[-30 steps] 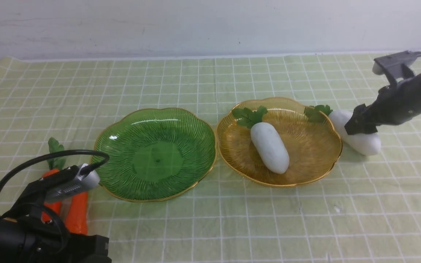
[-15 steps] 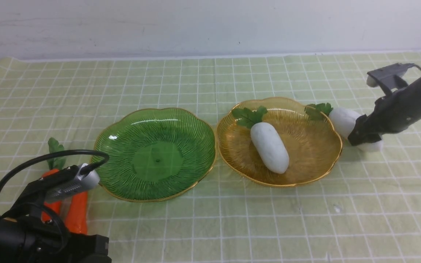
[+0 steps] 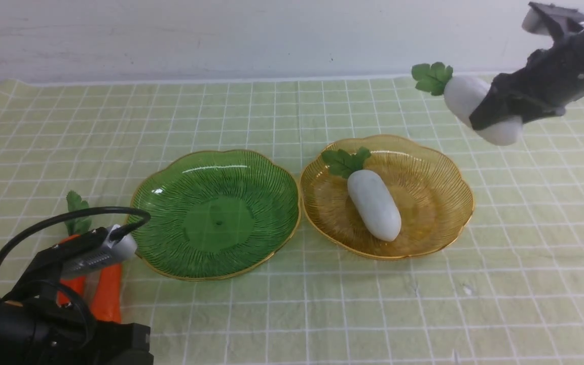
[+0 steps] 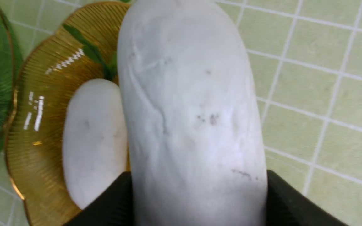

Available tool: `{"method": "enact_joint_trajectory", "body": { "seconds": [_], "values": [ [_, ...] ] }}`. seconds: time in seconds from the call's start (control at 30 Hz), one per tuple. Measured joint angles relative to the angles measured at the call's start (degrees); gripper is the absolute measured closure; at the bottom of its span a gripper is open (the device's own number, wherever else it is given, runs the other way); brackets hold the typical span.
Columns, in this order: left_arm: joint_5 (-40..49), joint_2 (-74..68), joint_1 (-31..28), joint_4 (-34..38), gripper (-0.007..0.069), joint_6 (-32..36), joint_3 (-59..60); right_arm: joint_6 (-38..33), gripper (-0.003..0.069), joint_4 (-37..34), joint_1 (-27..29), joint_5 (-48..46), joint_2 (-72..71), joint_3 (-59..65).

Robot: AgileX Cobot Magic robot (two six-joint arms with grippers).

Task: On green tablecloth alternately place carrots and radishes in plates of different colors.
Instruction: 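Place the white radish on the plate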

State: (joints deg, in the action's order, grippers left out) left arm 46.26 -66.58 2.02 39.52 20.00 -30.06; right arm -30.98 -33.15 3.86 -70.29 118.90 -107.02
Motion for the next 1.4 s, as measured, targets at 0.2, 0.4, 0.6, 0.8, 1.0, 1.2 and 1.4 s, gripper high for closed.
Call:
{"method": "enact_joint_trajectory", "body": {
  "seconds": [0.2,0.4,0.6,0.8,1.0,1.2,1.4],
  "values": [
    [-1.4,0.0,0.0,0.0,0.0631,0.0,0.0,3.0,0.0225,0.5,-4.3,-0.1,3.4,0.0],
    [-1.7,0.0,0.0,0.0,0.0631,0.0,0.0,9.8,0.0225,5.2,-8.3,-0.1,5.1,0.0],
    [-1.7,0.0,0.0,-1.6,0.0629,0.0,0.0,24.4,0.0186,12.1,-10.9,-0.1,5.1,0.0],
    [-1.2,0.0,0.0,-2.5,0.0613,-0.1,0.0,30.5,0.0177,13.6,-11.2,-0.1,3.0,0.7],
    [-1.1,0.0,0.0,-2.6,0.0578,-0.1,0.0,30.5,0.0177,13.6,-11.6,-0.1,-3.3,3.5],
    [-1.3,0.0,0.0,-2.7,0.0478,-0.1,0.0,30.3,0.0177,17.0,-11.7,-0.5,-18.9,12.9],
    [-6.2,0.0,0.0,-3.9,0.0356,-1.4,-0.1,27.1,0.0177,21.1,-11.7,-0.8,-33.5,23.0]
  ]
}}
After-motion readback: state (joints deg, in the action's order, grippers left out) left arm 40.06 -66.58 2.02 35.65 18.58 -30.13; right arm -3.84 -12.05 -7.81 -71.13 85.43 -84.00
